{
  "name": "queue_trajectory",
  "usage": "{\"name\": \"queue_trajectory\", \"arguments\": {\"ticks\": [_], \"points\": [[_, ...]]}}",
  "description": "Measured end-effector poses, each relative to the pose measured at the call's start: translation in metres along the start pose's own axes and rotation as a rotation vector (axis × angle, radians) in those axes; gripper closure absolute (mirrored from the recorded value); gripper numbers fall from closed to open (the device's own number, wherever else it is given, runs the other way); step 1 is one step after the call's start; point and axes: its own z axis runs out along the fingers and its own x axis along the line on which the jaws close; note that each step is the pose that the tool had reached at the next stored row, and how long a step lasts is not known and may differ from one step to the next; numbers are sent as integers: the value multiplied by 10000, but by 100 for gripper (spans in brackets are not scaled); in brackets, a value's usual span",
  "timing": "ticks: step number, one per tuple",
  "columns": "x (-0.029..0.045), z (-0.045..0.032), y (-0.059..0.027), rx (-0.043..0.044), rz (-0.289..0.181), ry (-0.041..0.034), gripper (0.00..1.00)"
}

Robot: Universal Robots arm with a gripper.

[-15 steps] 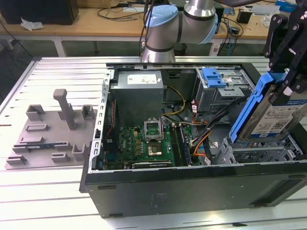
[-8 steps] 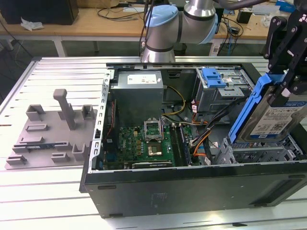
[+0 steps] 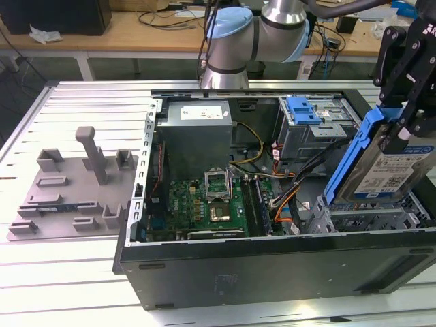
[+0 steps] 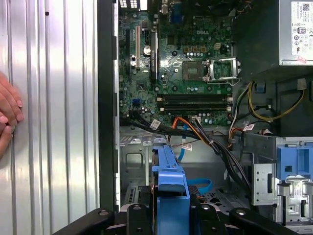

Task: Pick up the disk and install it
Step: 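Insert the disk into the insertion slot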

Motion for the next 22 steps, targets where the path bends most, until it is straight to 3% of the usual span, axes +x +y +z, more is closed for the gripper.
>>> {"name": "queue_trajectory", "arguments": {"ticks": [22], "points": [[-9,83,-1,0,-5,3,63]]}}
